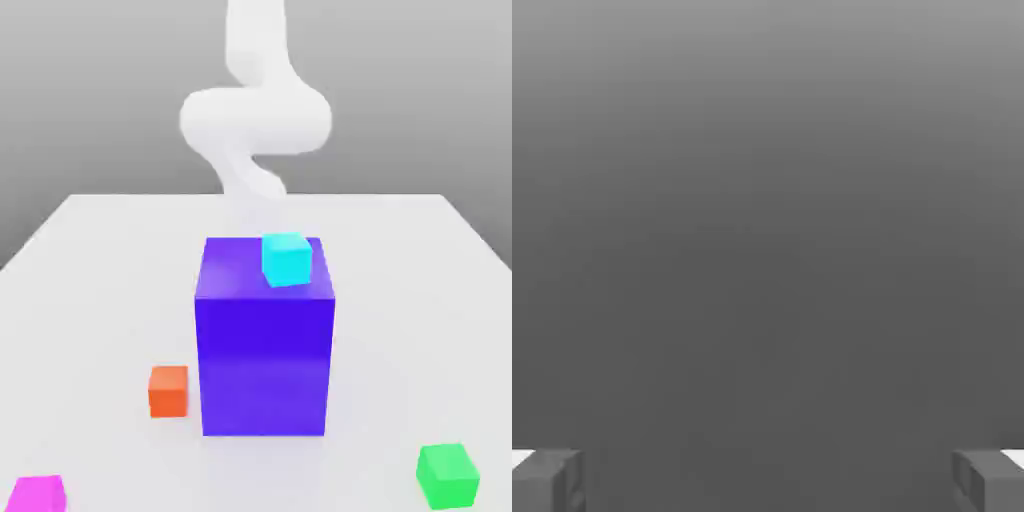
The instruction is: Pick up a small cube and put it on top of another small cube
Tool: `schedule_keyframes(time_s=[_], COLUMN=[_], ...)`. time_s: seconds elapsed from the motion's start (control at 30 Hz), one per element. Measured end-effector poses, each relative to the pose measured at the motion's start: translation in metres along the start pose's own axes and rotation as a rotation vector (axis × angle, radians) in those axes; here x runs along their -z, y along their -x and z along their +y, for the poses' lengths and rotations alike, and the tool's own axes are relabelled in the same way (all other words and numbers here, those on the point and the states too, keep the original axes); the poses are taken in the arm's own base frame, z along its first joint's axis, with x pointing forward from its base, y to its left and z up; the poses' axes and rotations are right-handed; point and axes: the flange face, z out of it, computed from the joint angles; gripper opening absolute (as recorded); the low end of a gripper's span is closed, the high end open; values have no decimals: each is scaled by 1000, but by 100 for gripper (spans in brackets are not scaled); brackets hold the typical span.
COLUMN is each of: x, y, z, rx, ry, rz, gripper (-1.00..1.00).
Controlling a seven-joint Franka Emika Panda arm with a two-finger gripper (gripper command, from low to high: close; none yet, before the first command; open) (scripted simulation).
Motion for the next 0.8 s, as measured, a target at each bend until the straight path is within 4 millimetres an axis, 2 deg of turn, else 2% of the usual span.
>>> schedule_keyframes(time_s=[0.17,0.37,0.53,0.67,0.8], x=[-88,-189,-268,-324,-377], y=[-21,-41,-51,-57,-48], z=[13,54,105,160,208], rx=[-187,-412,-605,-779,-935], ry=[165,336,464,561,644], rz=[4,6,3,3,-13], gripper=[0,0,0,0,0])
